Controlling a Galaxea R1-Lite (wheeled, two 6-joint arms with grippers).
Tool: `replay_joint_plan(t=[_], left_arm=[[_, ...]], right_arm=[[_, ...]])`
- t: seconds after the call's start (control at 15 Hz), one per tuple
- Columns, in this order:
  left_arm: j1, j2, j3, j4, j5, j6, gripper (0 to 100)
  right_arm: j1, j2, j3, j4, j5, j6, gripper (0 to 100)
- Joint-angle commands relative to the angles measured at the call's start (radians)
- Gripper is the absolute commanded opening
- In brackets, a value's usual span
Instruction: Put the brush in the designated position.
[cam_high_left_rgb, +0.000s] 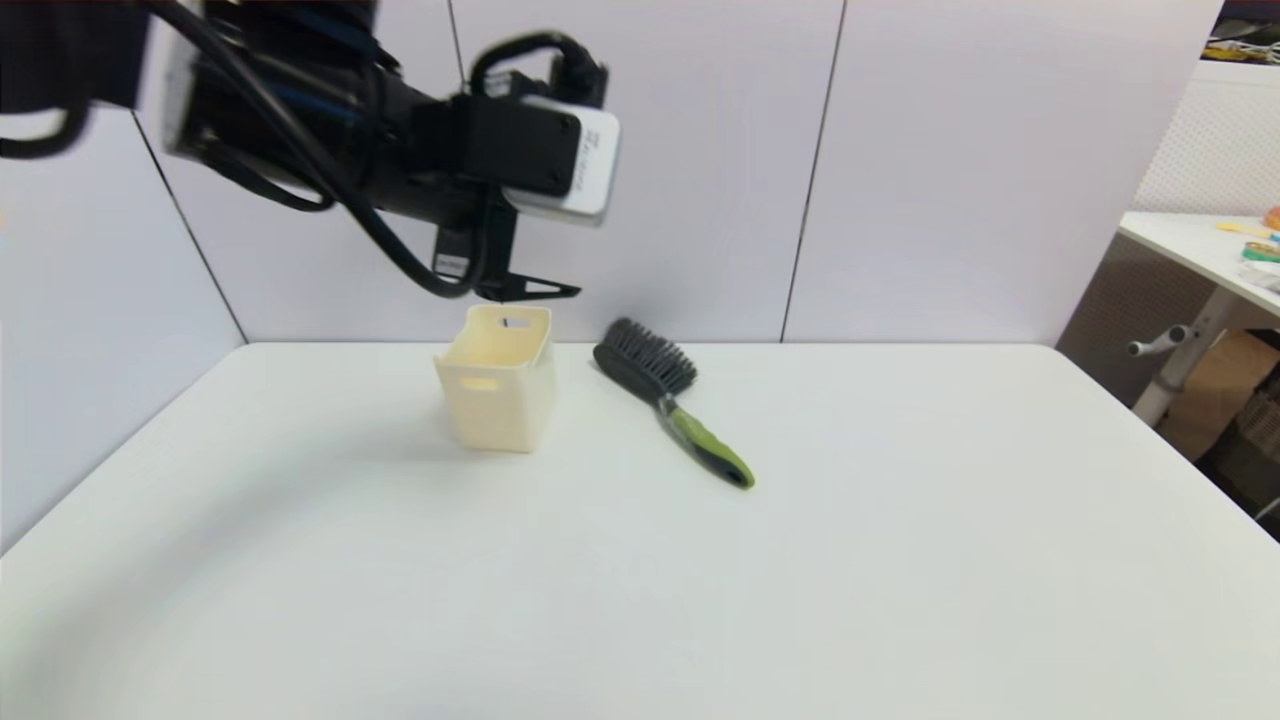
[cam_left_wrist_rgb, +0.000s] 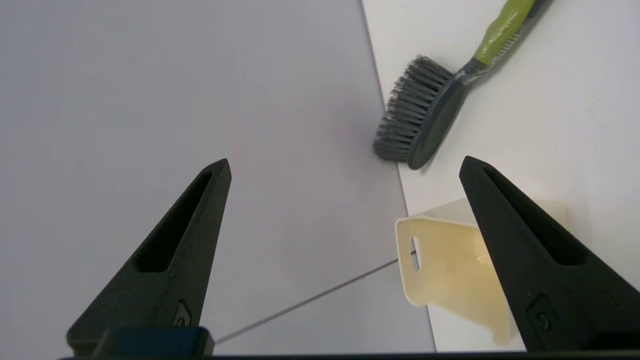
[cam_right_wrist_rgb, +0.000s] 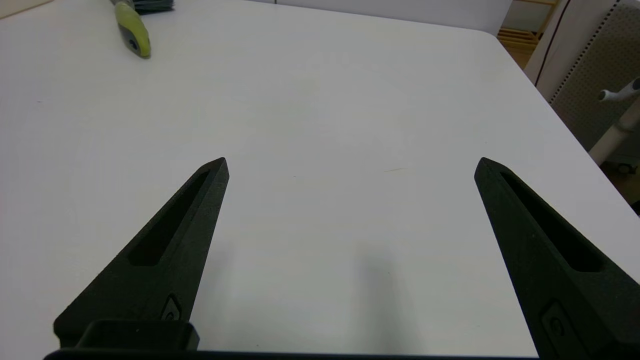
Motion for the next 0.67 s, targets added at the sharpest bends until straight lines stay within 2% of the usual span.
replay_joint_plan(t=[0.07, 0.4, 0.67], left_arm=[[0.067, -0.373, 0.197, 0.04, 0.084, -0.312, 100], [0.234, -0.751, 0.551, 0.03, 0.101, -0.684, 100], [0.257, -1.049, 0.813, 0.029, 0.104, -0.924, 100]], right_arm=[[0.0, -0.002, 0.002, 0.0, 0.001, -0.001, 100], [0.0, 0.001, 0.002, 0.0, 0.001, -0.001, 100], [0.0, -0.002, 0.002, 0.0, 0.001, -0.001, 100]])
